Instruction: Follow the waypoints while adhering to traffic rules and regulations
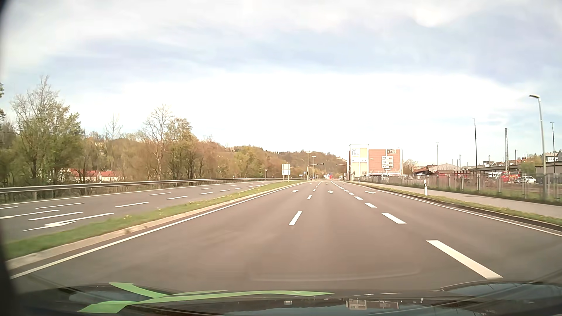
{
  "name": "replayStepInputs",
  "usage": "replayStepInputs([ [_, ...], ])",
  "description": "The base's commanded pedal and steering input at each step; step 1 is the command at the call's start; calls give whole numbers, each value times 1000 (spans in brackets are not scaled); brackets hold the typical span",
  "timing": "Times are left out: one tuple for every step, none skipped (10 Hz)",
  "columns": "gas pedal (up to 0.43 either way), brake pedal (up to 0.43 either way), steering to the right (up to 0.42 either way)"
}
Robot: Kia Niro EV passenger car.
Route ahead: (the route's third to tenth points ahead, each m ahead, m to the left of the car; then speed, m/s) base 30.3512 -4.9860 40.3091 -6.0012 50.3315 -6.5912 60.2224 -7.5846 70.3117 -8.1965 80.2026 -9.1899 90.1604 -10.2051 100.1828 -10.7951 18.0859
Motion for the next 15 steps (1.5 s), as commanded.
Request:
replayStepInputs([
  [79,0,-2],
  [79,0,-2],
  [59,0,-2],
  [0,0,-2],
  [0,0,-2],
  [0,0,-2],
  [0,0,-2],
  [0,0,-2],
  [0,0,-1],
  [0,0,-1],
  [0,0,0],
  [0,0,1],
  [0,0,2],
  [0,0,2],
  [0,0,4],
])
